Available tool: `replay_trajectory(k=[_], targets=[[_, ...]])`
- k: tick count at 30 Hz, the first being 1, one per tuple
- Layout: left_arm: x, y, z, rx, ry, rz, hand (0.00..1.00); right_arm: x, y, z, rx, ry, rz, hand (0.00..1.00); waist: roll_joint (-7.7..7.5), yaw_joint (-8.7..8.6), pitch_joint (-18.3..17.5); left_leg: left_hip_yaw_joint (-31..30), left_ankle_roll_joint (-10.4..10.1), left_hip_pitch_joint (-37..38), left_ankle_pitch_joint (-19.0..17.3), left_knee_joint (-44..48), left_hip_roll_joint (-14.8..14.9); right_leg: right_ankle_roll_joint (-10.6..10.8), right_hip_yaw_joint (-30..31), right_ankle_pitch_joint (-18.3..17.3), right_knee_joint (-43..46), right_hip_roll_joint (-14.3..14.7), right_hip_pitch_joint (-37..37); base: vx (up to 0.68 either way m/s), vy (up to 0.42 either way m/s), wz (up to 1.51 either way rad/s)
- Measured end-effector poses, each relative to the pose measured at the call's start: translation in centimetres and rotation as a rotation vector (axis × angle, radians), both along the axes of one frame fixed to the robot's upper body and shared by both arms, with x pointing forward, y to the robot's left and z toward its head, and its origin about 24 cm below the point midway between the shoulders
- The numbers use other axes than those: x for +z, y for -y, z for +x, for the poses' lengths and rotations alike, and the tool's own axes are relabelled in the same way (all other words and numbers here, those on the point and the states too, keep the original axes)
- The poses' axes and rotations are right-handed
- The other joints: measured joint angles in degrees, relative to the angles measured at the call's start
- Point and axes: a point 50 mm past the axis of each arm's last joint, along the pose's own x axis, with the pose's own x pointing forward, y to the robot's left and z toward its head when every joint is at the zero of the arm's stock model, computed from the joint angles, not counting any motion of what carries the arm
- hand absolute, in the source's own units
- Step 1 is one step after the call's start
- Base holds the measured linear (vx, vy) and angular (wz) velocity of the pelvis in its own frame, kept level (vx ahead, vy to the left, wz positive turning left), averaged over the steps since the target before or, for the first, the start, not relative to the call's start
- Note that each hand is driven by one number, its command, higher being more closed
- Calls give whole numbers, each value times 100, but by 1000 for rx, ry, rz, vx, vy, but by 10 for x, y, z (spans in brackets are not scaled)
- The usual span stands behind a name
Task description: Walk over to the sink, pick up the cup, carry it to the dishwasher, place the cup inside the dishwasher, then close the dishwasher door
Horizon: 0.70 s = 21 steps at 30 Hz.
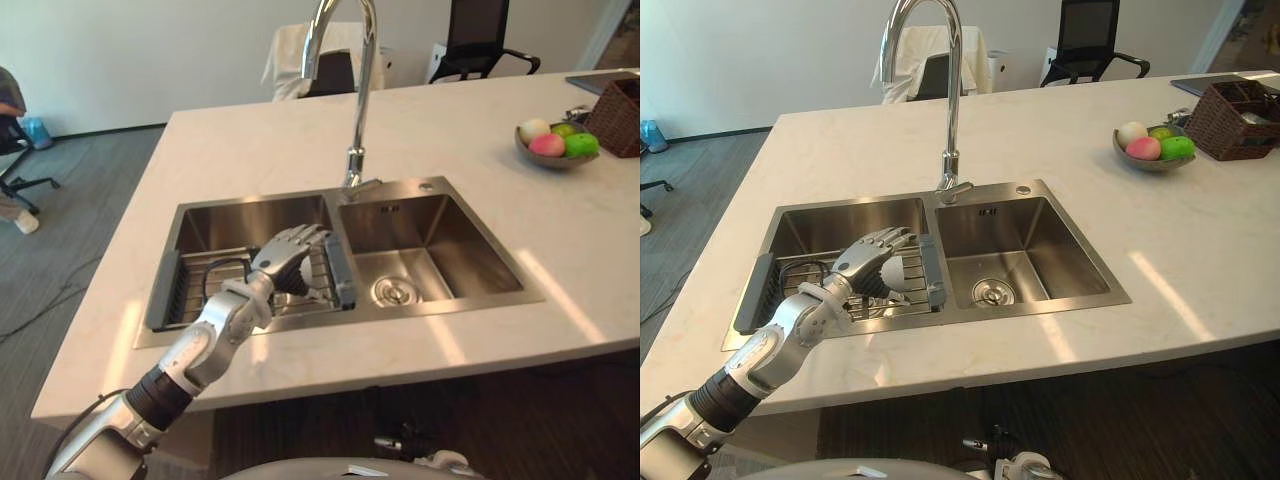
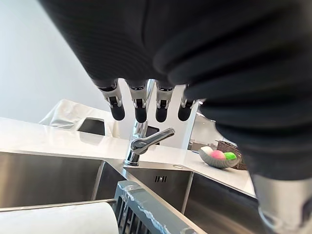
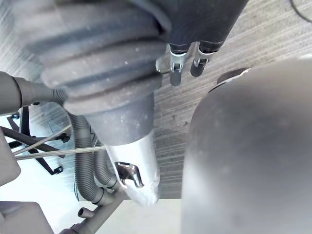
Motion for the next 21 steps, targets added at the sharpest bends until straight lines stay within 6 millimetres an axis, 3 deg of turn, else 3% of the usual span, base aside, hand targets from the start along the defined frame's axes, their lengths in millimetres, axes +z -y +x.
replay_trajectory(k=[3,12,21], targets=[[-1,3,6,8,-10,32,0,-2,-1,-3,0,-22,3,0,-12,-34,-15,99,34,1,-22,0,-47,70,128,124,-112,-2,0,31,32,-19],[-18,-16,24,132,-78,112,0,-5,-3,-7,16,-65,1,0,-100,-173,-28,398,65,49,-112,3,-88,65,391,297,-310,-18,2,47,11,-17],[-50,-37,33,249,-219,179,0,-4,-2,-7,25,-64,-6,0,-131,-207,-9,488,74,97,-121,1,-74,50,459,336,-362,-18,-1,-29,-7,-6]])
